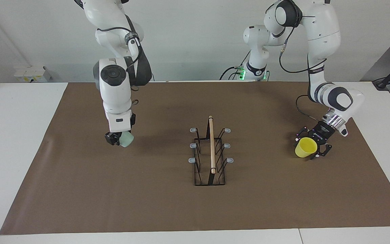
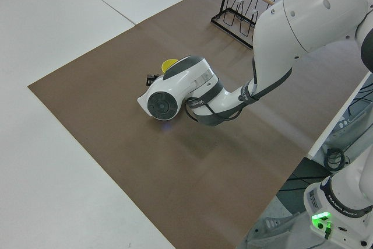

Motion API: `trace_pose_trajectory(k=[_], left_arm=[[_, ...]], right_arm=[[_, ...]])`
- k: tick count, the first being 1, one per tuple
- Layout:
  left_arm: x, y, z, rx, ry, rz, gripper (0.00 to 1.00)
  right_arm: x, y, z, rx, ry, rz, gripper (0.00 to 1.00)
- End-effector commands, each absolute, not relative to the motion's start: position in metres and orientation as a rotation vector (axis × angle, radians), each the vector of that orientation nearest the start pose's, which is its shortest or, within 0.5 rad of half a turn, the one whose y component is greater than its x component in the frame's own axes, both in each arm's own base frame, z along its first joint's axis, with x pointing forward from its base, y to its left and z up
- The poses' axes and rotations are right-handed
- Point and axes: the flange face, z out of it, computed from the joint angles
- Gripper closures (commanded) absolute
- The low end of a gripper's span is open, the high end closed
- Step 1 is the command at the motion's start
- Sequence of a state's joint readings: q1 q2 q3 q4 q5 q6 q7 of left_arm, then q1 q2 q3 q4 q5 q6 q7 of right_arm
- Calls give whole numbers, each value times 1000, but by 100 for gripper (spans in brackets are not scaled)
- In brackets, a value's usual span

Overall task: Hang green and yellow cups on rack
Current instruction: 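Grasp the yellow cup with the left gripper while the right gripper grasps the green cup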

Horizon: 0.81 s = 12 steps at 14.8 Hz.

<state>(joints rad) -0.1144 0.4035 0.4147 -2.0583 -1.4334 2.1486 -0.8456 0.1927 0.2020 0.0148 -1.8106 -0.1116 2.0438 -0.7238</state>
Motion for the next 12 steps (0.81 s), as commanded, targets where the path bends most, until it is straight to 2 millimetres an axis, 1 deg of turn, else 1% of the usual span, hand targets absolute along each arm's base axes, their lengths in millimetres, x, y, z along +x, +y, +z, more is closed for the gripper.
trace_pose_trajectory(k=[1, 2, 3, 4, 5, 6, 7, 8, 9, 10, 11, 12], left_arm=[[576, 111, 272, 1108, 1973, -403, 88], [576, 109, 277, 1125, 1960, -379, 100], [579, 103, 281, 1149, 1944, -368, 100], [582, 103, 289, 1159, 1935, -349, 100], [585, 103, 304, 1184, 1912, -328, 100], [585, 103, 322, 1244, 1886, -304, 100], [585, 101, 342, 1347, 1853, -270, 100], [586, 95, 360, 1426, 1827, -246, 100], [586, 93, 377, 1448, 1800, -227, 100], [585, 93, 391, 1450, 1778, -208, 100], [585, 92, 401, 1480, 1760, -191, 100], [585, 89, 414, 1588, 1729, -158, 100]], right_arm=[[602, 123, 462, -2771, -1398, -239, 100], [600, 126, 473, -2714, -1350, -320, 100], [597, 127, 484, -2662, -1293, -386, 100], [592, 128, 494, -2610, -1244, -448, 100], [585, 128, 504, -2564, -1203, -521, 100], [579, 128, 508, -2522, -1157, -594, 100], [573, 128, 509, -2481, -1107, -657, 100], [567, 129, 507, -2443, -1051, -723, 100], [565, 128, 505, -2406, -987, -785, 100], [559, 137, 502, -2355, -931, -834, 100], [554, 140, 498, -2325, -870, -887, 100], [550, 142, 495, -2298, -827, -938, 100]])
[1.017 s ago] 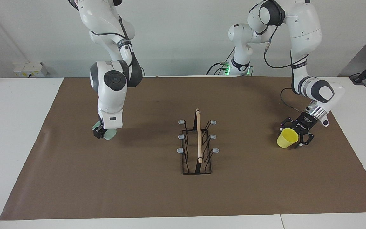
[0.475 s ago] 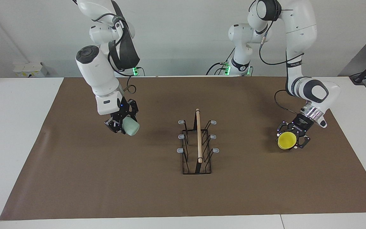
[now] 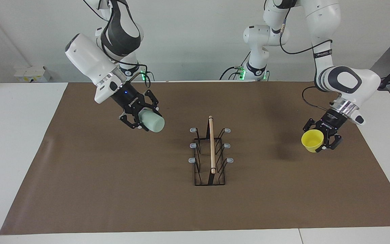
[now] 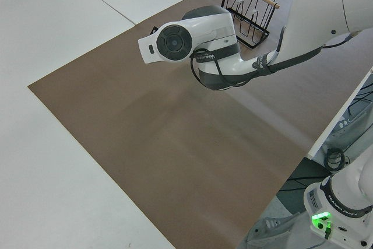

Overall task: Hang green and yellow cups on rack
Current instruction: 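Carry the yellow cup and green cup toward the rack with both grippers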

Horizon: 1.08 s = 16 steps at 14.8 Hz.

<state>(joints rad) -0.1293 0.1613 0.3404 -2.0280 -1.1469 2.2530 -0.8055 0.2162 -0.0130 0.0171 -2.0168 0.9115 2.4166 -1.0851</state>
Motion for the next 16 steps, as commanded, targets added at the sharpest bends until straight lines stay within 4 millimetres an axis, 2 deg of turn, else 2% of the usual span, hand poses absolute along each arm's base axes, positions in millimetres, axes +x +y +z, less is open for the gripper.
trace_pose_trajectory(k=[1, 3, 5, 7, 8, 12, 14, 16], left_arm=[[590, 74, 430, 1715, 1676, -121, 100], [597, 48, 452, 1865, 1599, -64, 100], [600, 24, 460, 1976, 1541, -37, 100], [605, -11, 473, 2252, 1409, 68, 100], [606, -33, 473, 2370, 1339, 112, 100], [597, -114, 470, 2610, 1202, 249, 100], [594, -151, 471, 2631, 1115, 385, 100], [581, -187, 465, 2680, 972, 492, 100]], right_arm=[[544, 148, 494, -2251, -796, -969, 100], [530, 155, 489, -2170, -708, -1058, 100], [518, 167, 483, -2074, -626, -1159, 100], [509, 175, 471, -1987, -550, -1260, 100], [506, 180, 465, -1950, -523, -1306, 100], [500, 201, 440, -1851, -492, -1398, 100], [501, 209, 430, -1822, -504, -1441, 100], [495, 226, 419, -1799, -494, -1459, 100]])
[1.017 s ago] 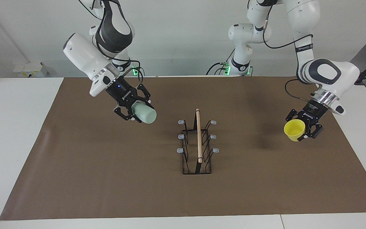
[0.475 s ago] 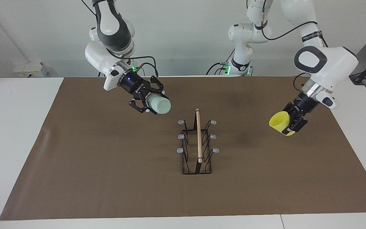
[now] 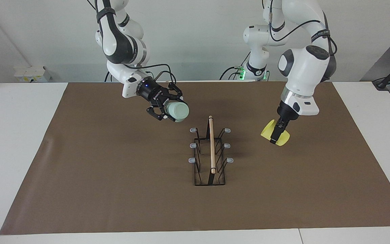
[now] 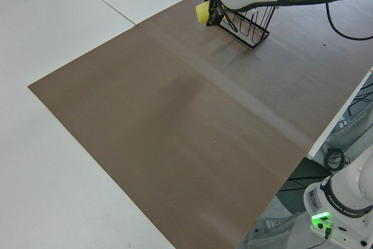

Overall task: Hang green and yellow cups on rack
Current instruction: 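Carry the yellow cup and green cup toward the rack with both grippers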

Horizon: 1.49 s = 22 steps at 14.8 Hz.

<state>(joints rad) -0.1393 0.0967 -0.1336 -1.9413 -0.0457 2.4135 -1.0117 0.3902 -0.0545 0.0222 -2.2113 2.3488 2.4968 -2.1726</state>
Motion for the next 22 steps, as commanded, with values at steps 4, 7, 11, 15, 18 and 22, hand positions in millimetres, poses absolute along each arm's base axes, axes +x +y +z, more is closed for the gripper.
trace_pose_trajectory(k=[4, 7, 11, 15, 18, 22], left_arm=[[555, -240, 457, -3058, -892, -743, 100], [535, -274, 452, -2967, -930, -895, 100], [509, -300, 437, -2877, -875, -1077, 100], [479, -323, 413, -2810, -853, -1152, 100], [460, -332, 402, -2816, -794, -1132, 100], [442, -339, 393, -2820, -744, -1118, 98]], right_arm=[[496, 236, 393, -1728, -527, -1553, 100], [497, 245, 382, -1685, -518, -1611, 100], [491, 258, 370, -1657, -529, -1620, 100], [475, 257, 348, -1700, -536, -1568, 100], [469, 274, 330, -1659, -551, -1538, 100], [476, 273, 320, -1630, -592, -1590, 100]])
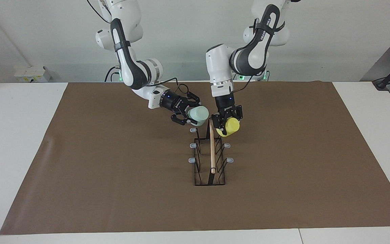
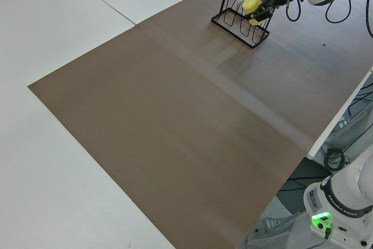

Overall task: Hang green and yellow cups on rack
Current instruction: 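Hang both cups on the rack pegs and open both grippers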

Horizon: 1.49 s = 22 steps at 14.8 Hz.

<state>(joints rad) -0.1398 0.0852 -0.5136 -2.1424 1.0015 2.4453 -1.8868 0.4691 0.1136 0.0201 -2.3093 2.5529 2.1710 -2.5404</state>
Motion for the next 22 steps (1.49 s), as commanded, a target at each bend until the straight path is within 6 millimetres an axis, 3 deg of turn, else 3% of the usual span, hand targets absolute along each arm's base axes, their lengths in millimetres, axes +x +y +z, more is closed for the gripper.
trace_pose_trajectory(k=[1, 2, 3, 7, 9, 11, 15, 16, 21, 22], left_arm=[[442, -339, 393, -2824, -741, -1118, 69], [444, -339, 394, -2823, -743, -1120, 28], [447, -340, 399, -2820, -743, -1129, 0], [461, -345, 425, -2814, -768, -1184, 0], [468, -343, 441, -2804, -762, -1211, 0], [477, -334, 447, -2795, -625, -1189, 0], [508, -298, 468, -2834, -429, -1025, 0], [517, -289, 481, -2866, -385, -977, 0], [547, -206, 517, -2994, -99, -721, 0], [551, -191, 532, -3038, -60, -655, 0]], right_arm=[[479, 270, 317, -1622, -608, -1616, 100], [481, 267, 313, -1625, -617, -1629, 100], [482, 267, 314, -1620, -629, -1644, 100], [492, 264, 322, -1592, -644, -1697, 100], [492, 263, 315, -1602, -664, -1703, 100], [494, 261, 304, -1611, -699, -1729, 100], [499, 262, 295, -1608, -721, -1746, 100], [499, 260, 291, -1614, -731, -1751, 100], [497, 257, 272, -1664, -763, -1737, 100], [497, 256, 270, -1675, -763, -1730, 63]])
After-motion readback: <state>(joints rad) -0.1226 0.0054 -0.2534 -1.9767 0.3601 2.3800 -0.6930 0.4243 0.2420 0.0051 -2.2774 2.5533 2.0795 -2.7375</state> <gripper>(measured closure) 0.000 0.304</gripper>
